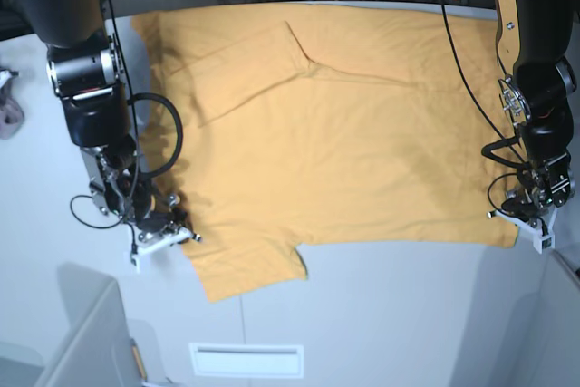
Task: Fold the T-shirt properly
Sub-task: 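Lift the hem and fold it over toward the collar with both grippers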
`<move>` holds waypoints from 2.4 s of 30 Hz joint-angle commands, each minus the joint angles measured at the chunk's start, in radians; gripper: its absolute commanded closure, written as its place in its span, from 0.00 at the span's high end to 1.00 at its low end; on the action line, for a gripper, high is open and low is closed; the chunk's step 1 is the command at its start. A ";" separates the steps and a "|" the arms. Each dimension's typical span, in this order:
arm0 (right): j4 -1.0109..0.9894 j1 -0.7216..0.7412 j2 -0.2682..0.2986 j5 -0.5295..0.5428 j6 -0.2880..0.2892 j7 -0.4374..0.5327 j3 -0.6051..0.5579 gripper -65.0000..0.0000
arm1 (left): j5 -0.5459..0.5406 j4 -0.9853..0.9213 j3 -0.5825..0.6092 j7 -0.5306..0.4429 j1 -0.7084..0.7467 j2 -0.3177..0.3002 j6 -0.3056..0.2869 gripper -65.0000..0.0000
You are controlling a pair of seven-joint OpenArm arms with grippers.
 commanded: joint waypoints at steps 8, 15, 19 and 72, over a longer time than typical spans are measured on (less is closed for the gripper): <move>0.299 -0.110 0.046 0.002 -0.005 -0.003 0.054 0.00 | -0.030 0.325 -0.010 0.100 0.126 -0.011 -0.095 0.00; 0.487 -0.211 0.047 0.001 -0.007 -0.113 0.206 0.00 | -0.326 0.702 -0.004 0.273 0.313 -0.015 -0.109 0.00; 0.624 -0.291 0.049 0.002 -0.007 -0.156 0.270 0.00 | -0.403 0.870 -0.009 0.324 0.399 -0.017 -0.109 0.00; 1.411 -1.142 -0.002 0.007 -0.001 -0.353 0.579 0.00 | -0.598 1.457 -0.274 0.431 1.145 -0.049 -0.238 0.00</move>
